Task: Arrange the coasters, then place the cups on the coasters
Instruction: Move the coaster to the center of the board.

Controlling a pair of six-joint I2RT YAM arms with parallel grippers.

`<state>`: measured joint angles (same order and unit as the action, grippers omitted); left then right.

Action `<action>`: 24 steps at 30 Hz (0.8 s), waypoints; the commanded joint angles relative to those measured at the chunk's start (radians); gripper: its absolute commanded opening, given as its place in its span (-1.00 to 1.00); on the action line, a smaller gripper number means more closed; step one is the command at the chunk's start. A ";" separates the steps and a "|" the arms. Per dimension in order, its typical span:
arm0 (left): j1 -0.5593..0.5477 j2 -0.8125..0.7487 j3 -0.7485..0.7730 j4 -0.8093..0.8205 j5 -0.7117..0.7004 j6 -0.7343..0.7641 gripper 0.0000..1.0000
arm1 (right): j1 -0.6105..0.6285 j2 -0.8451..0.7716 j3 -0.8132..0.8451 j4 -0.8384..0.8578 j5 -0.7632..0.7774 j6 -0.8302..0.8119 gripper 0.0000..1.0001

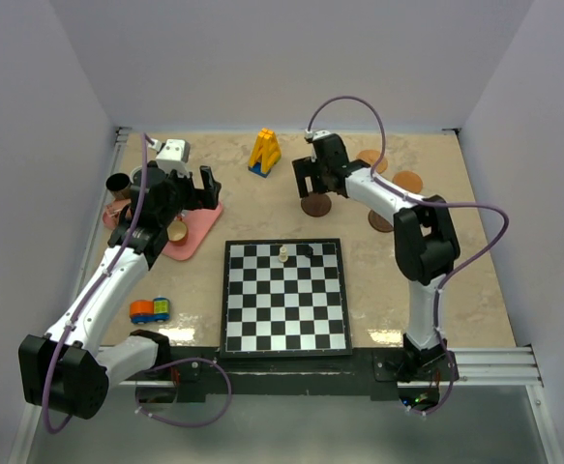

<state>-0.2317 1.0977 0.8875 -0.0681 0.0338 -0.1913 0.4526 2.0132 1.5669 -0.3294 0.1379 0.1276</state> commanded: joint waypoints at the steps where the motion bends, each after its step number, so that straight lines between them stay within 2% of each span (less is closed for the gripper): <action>1: -0.008 -0.018 0.013 0.050 0.009 -0.013 1.00 | 0.000 0.065 0.056 -0.019 -0.015 -0.045 0.97; 24: -0.009 -0.002 0.013 0.050 0.012 -0.013 1.00 | 0.005 0.190 0.097 -0.056 -0.030 -0.057 0.97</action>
<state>-0.2325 1.0977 0.8875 -0.0681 0.0376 -0.1913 0.4526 2.1822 1.6482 -0.3592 0.1192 0.0849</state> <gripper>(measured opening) 0.997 0.985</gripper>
